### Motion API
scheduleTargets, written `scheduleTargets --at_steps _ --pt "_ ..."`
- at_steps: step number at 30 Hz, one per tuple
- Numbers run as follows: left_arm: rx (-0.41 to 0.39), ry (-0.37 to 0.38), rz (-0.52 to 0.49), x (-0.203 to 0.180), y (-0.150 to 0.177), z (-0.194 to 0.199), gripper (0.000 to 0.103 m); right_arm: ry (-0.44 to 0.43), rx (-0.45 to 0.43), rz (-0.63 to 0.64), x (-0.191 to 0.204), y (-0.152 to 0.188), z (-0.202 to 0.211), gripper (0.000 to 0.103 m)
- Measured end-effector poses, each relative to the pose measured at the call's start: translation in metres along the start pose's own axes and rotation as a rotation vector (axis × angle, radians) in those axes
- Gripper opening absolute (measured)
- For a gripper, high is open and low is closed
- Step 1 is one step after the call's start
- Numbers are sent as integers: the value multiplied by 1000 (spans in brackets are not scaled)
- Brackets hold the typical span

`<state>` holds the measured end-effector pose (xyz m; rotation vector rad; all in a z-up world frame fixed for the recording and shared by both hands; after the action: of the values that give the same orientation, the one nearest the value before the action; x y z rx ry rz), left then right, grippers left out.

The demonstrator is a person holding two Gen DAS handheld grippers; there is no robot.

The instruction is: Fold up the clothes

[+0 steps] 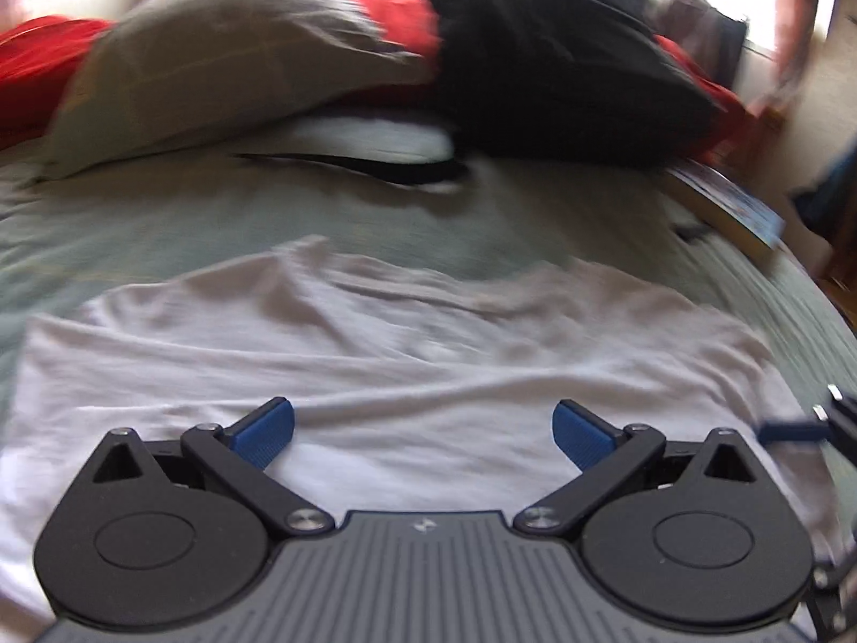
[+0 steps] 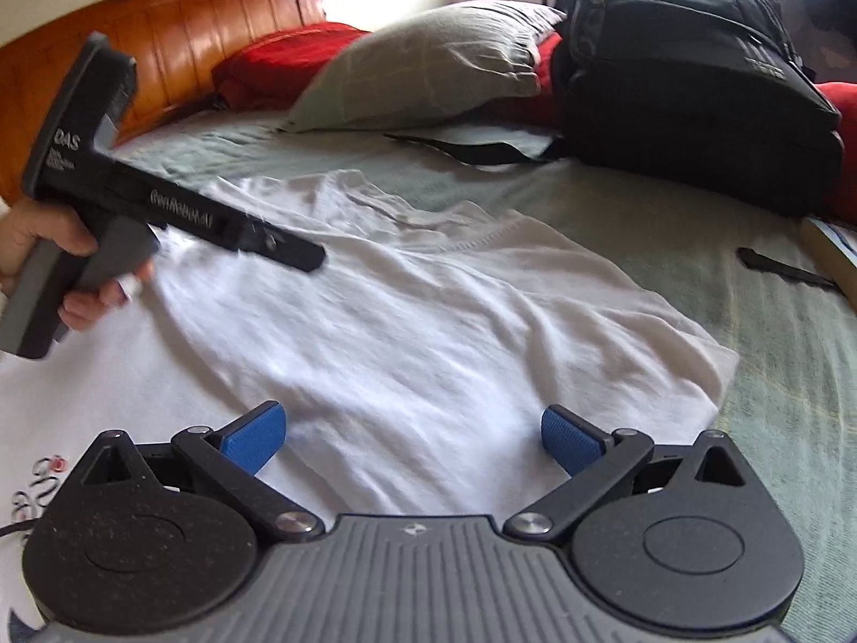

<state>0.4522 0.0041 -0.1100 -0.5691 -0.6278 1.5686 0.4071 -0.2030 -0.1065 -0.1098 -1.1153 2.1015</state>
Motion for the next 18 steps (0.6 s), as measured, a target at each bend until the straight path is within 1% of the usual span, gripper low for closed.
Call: scheduleTargets --at_steps 1,11,13,15,18 --pt "1 19 18 3 -3 1 102 0 -2 -2 0 0 1 103" --pt "60 113 46 10 -27 -36 102 6 -2 -4 0 0 0 103" --pt "58 104 59 13 -34 -47 102 8 -2 -3 0 0 -1 103" --pt "51 80 80 19 -42 -59 102 10 -1 0 0 1 -1 103" --pt "49 55 150 32 -55 -76 102 18 0 6 1 1 -2 103"
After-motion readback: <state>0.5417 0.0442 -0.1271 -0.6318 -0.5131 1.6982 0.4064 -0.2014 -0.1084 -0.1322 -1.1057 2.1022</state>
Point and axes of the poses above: each gripper's, at about its wrist camera, not at the fingertips, and z roughly against the way its jaws point, x to its left, y to its underside, the point moved 8 cm from there along -z, roughly the way its jaws point, and after that the axes turned 15 degrees about -y, right-handed, at the moved point
